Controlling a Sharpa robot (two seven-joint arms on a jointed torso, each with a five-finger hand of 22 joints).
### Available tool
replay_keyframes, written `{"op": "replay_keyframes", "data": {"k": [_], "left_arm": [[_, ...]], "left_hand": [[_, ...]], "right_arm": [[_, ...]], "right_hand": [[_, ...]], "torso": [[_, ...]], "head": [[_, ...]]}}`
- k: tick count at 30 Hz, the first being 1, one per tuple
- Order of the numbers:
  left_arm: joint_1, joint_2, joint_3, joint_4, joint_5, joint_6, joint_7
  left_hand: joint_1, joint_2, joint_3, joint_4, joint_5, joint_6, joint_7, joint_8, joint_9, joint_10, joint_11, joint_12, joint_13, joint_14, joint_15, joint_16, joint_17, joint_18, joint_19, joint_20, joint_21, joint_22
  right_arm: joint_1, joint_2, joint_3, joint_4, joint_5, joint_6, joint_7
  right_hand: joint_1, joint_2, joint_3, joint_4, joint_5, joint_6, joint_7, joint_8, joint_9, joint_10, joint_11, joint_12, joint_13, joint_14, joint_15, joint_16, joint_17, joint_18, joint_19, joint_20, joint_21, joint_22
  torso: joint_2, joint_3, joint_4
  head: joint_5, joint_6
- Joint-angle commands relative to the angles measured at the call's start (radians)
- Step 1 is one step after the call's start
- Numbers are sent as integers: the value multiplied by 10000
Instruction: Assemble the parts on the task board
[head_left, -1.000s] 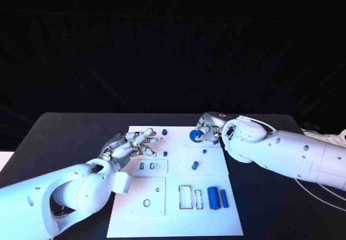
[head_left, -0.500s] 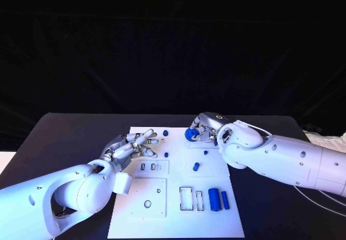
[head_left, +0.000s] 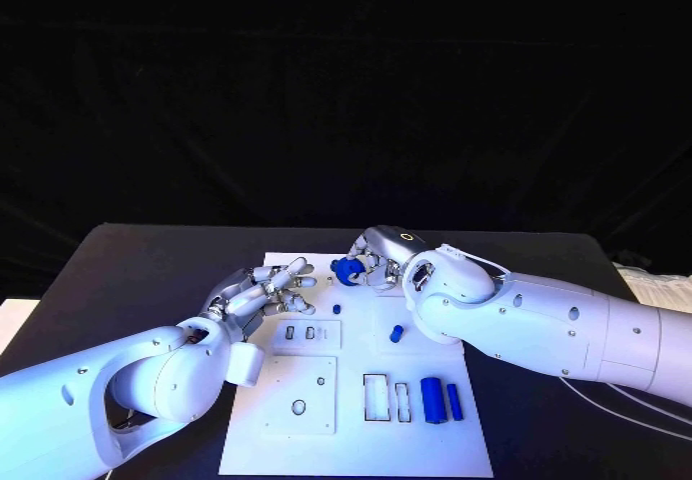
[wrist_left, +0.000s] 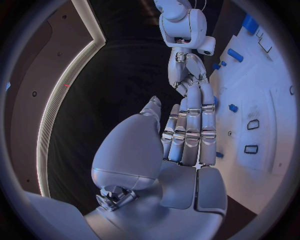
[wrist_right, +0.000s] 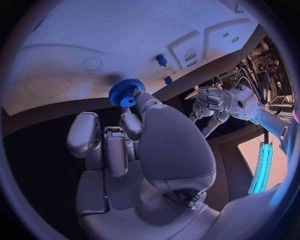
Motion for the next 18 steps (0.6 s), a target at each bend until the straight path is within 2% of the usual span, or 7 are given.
{"op": "replay_keyframes", "data": {"k": [1,18], "left_arm": [[11,-8,7,-74,-36,240,145],[14,-24,8,-421,-79,209,216]], "left_hand": [[27,37,23,-46,19,4,40,-59,-5,-22,41,-45,12,-64,-1,-56,10,104,-73,15,34,11],[42,37,27,-59,19,2,40,-59,-5,-23,41,-46,13,-68,0,-62,10,105,-80,16,36,13]], "right_arm": [[-6,174,0,-88,-163,96,24],[-154,963,-4,-818,-176,290,256]], "right_hand": [[-106,-66,221,165,-36,361,-181,106,931,-13,32,-27,29,798,20,-54,1458,-187,-6,33,21,8],[-273,-183,232,155,-87,305,-148,19,931,-28,59,-82,18,798,41,-58,1455,-185,-16,54,18,1]], "torso": [[4,2,-8],[16,7,-15]], "head": [[36,-12],[92,-91]]}}
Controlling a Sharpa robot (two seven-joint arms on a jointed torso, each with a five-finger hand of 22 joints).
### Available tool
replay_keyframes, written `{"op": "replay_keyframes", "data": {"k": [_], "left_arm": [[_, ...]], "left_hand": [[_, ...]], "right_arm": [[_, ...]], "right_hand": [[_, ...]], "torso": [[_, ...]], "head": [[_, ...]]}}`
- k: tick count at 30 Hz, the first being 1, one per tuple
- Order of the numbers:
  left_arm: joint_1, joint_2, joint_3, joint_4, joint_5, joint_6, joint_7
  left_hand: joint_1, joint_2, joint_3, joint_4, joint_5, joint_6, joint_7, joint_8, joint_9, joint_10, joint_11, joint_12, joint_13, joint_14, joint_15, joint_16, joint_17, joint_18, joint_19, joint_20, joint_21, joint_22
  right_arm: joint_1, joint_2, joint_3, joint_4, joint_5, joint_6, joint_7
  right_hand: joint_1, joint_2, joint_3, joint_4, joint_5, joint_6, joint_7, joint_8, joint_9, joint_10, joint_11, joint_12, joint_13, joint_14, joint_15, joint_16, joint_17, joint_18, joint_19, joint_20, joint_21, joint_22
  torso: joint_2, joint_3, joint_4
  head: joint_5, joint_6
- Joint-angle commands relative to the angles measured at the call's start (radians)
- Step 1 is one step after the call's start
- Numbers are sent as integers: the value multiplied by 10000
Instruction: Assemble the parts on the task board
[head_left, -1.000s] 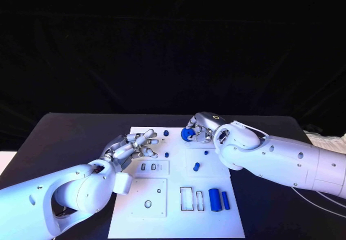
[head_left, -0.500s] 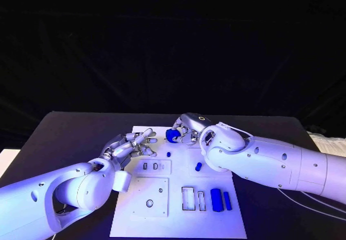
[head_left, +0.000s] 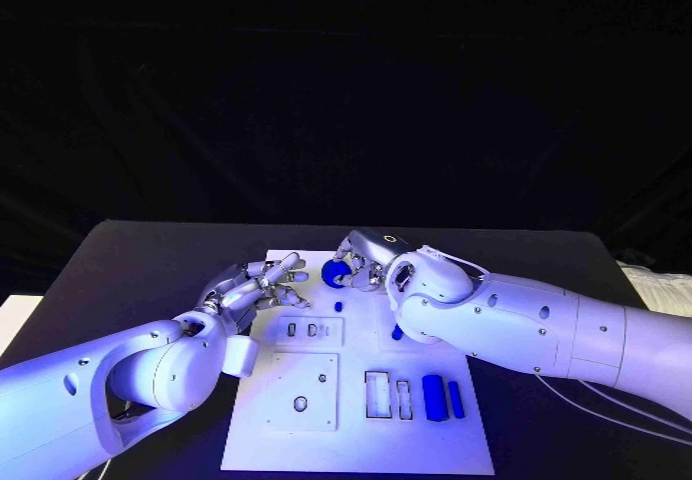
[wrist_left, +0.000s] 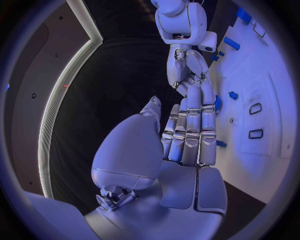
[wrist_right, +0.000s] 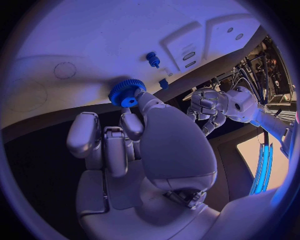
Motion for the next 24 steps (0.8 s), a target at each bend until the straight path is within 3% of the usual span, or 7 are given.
{"op": "replay_keyframes", "data": {"k": [1,6,9,24], "left_arm": [[12,23,6,-47,-60,193,171],[11,67,6,-166,-61,193,201],[11,86,6,-200,-61,196,211],[11,94,7,-232,-62,198,209]], "left_hand": [[42,37,27,-59,19,2,40,-59,-4,-24,41,-46,15,-68,0,-62,10,105,-68,28,36,15],[52,36,30,-67,19,2,40,-59,-4,-23,41,-46,17,-70,0,-66,11,105,-73,29,38,17],[52,36,30,-67,19,2,40,-59,-4,-23,41,-46,17,-70,0,-66,11,105,-73,29,38,17],[52,36,30,-67,19,2,40,-59,-4,-23,41,-46,17,-70,0,-66,11,105,-73,29,38,17]], "right_arm": [[-35,87,-3,-110,-146,201,168],[-59,224,-9,-251,-142,246,262],[-67,252,-12,-271,-137,177,300],[-82,238,-18,-218,-147,246,353]], "right_hand": [[-76,-36,68,-13,-50,291,-138,6,928,-34,62,-72,-15,798,42,-59,1447,-190,-16,56,17,0],[-243,-71,99,-19,-449,163,-72,-137,897,-99,119,-190,-70,803,91,-44,1472,-187,-38,96,6,-18],[-317,-108,107,-31,-634,4,-10,-266,850,-142,168,-260,-104,810,128,-23,1506,-189,-41,126,11,-9],[-521,-342,-10,-70,-615,-214,87,-476,780,-202,261,-335,-108,812,212,-11,1525,-183,-66,208,4,-29]], "torso": [[6,-4,-1],[-2,-7,-19],[6,-6,-1],[-3,-2,-12]], "head": [[13,-20],[44,-42],[-35,-35],[34,-142]]}}
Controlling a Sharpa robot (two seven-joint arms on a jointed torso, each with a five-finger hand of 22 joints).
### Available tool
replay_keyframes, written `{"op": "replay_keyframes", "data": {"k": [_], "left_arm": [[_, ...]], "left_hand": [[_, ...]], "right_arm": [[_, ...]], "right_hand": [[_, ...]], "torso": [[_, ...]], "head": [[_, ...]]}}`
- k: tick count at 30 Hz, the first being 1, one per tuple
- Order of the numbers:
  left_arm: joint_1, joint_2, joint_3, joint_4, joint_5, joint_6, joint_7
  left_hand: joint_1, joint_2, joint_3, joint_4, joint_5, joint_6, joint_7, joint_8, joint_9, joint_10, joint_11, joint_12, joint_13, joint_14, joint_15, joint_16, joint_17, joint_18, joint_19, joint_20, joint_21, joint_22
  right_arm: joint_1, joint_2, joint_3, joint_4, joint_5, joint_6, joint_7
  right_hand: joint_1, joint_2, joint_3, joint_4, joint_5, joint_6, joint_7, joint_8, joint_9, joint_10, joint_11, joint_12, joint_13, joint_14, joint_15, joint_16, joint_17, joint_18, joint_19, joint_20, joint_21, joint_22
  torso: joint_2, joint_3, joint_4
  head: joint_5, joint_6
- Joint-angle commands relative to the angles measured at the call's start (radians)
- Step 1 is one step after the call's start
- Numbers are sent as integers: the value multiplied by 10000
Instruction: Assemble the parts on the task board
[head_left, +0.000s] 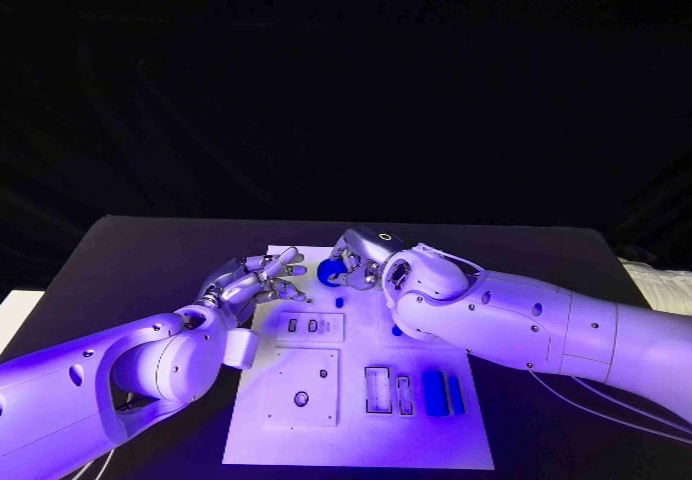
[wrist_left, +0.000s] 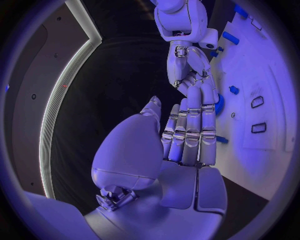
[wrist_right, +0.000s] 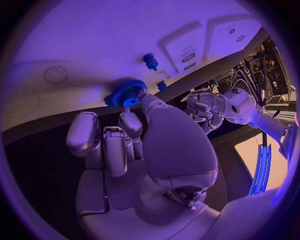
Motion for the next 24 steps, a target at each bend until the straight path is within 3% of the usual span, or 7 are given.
{"op": "replay_keyframes", "data": {"k": [1,7,10,13,14,16,24], "left_arm": [[11,17,7,-3,-55,196,138],[11,3,8,-54,-76,264,70],[11,-3,8,-72,-88,286,41],[11,-8,8,-88,-94,296,12],[11,-9,8,-93,-95,299,4],[11,-11,8,-101,-96,301,-8],[11,-12,8,-108,-98,308,-36]], "left_hand": [[53,36,2,-39,19,1,40,-59,-4,-23,41,-46,10,-70,0,-66,11,105,-73,28,38,10],[69,38,8,-53,20,2,40,-57,-3,-23,40,-46,12,-72,0,-71,12,106,-81,29,42,14],[73,40,10,-56,20,3,39,-56,-3,-23,40,-46,13,-73,0,-73,12,106,-82,30,43,15],[73,40,10,-56,20,3,39,-56,-3,-23,40,-46,13,-73,0,-73,12,106,-82,30,43,15],[73,40,10,-56,20,3,39,-56,-3,-23,40,-46,13,-73,0,-73,12,106,-82,30,43,15],[73,40,10,-56,20,3,39,-56,-3,-23,40,-46,13,-73,0,-73,12,106,-82,30,43,15],[73,40,10,-56,20,3,39,-56,-3,-23,40,-46,13,-73,0,-73,12,106,-82,30,43,15]], "right_arm": [[-18,-4,-9,46,-119,159,81],[-39,-40,-10,113,-199,-144,-49],[-44,-44,-10,116,-188,-279,-32],[-46,-50,-11,124,-93,-346,72],[-46,-53,-11,131,-71,-359,100],[-47,-66,-11,149,-43,-386,151],[-107,-529,-9,561,190,-1131,621]], "right_hand": [[-2,-124,-69,-24,30,-100,4,-85,-38,-36,84,-66,-28,815,73,-9,1529,-189,2,69,1,-22],[-109,-266,-207,-18,-41,-377,63,-166,-98,-232,145,-350,-216,806,124,-27,1506,-175,-46,118,-37,-91],[-186,-394,-376,87,-281,-943,174,-185,-215,-579,235,-914,-658,797,208,-38,1496,-156,-118,184,-101,-204],[-709,-664,-1260,745,-220,-1470,306,-180,-331,-782,377,-1277,-970,804,318,-6,1549,-154,-150,280,-127,-245],[-634,-531,-1846,1034,-52,-1479,314,-149,-328,-799,398,-1278,-985,803,358,-3,1555,-139,-156,324,-127,-248],[-533,-398,-2153,1186,83,-1396,306,-116,-308,-804,393,-1254,-975,802,350,-4,1555,-139,-155,338,-121,-242],[-158,38,-2397,1142,565,-952,181,25,-230,-493,280,-692,-537,809,260,5,1569,-179,-30,274,16,-12]], "torso": [[-2,1,-5],[1,8,-6],[3,5,-4],[1,8,0],[-1,9,-1],[0,11,-2],[-4,4,5]], "head": [[1,2],[-19,75],[-20,78],[-15,74],[-17,76],[-19,75],[-37,38]]}}
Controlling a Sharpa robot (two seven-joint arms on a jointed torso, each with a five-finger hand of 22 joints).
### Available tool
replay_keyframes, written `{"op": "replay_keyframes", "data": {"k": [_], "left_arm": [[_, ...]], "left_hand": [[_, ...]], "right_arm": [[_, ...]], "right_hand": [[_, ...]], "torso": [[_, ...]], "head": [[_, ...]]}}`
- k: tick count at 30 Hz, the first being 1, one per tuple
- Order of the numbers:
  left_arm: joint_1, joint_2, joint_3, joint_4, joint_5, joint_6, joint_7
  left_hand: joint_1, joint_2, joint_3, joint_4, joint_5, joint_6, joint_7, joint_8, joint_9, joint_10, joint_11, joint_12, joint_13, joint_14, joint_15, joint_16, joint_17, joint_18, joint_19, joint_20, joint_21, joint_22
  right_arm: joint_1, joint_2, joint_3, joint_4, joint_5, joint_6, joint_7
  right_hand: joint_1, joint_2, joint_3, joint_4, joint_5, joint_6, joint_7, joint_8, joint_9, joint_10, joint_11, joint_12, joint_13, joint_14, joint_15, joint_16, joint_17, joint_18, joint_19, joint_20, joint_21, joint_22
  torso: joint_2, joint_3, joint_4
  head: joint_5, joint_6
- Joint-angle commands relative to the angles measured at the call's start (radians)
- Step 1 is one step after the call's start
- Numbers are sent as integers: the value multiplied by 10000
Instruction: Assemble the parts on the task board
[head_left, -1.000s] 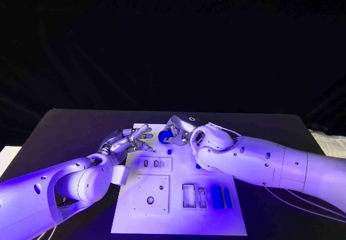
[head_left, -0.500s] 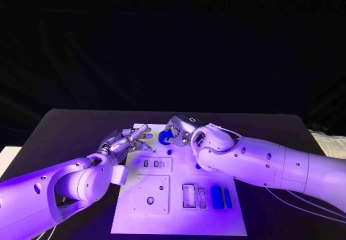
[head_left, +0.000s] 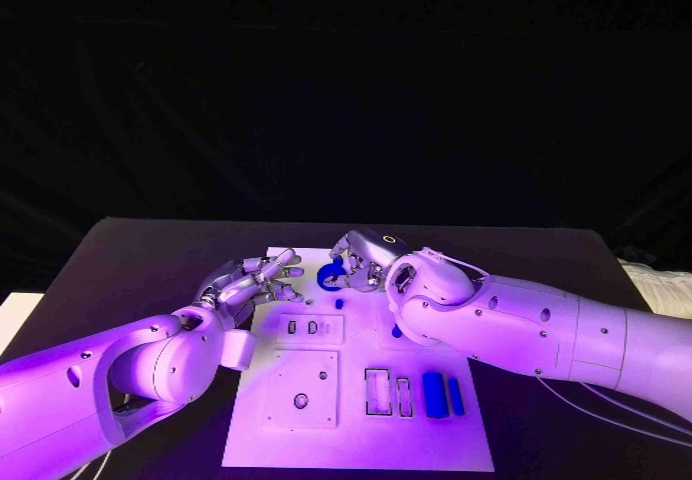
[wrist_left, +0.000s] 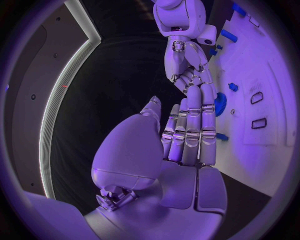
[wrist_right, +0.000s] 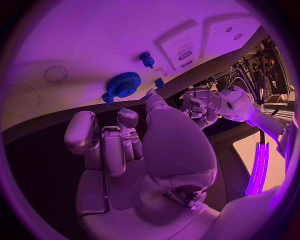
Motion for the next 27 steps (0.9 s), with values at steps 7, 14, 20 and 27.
{"op": "replay_keyframes", "data": {"k": [7,14,20,27], "left_arm": [[11,-41,8,36,-75,201,24],[11,-102,8,105,-75,167,56],[11,-149,7,163,-75,141,89],[6,-137,7,167,-75,156,142]], "left_hand": [[86,45,17,-66,20,7,38,-53,-2,-23,40,-46,18,-77,1,-40,12,106,-54,-5,46,20],[90,47,19,-69,21,7,38,-52,-2,-24,40,-46,18,-78,1,-41,13,106,-56,-5,47,20],[123,52,34,-95,23,7,37,-51,-1,-28,39,-49,20,-82,0,-49,14,108,-65,-4,52,25],[149,59,48,-115,25,5,38,-51,-1,-32,39,-51,21,-83,-1,-54,16,109,-72,-4,57,30]], "right_arm": [[-63,-1423,18,1096,1230,-1142,1484],[110,-3043,26,1898,3021,-684,3319],[153,-3956,23,1926,3637,-143,4225],[93,-4305,20,1415,3845,129,4589]], "right_hand": [[426,400,3,-210,449,248,-32,40,25,263,-78,447,371,841,-97,37,1616,-205,173,-64,133,163],[809,506,23,-479,73,326,-35,3,14,231,-86,399,349,821,-107,-11,1554,-178,72,-80,49,2],[1155,493,40,-712,222,346,-32,-26,2,19,-94,13,46,808,-114,-37,1527,-143,-48,-76,-65,-196],[1198,469,-20,-744,334,337,-25,-49,-8,-12,-91,-88,-31,781,-110,-111,1427,-120,-125,-59,-150,-341]], "torso": [[-16,13,-53],[-54,34,-173],[-92,81,-326],[-139,179,-470]], "head": [[-19,36],[17,55],[88,97],[116,144]]}}
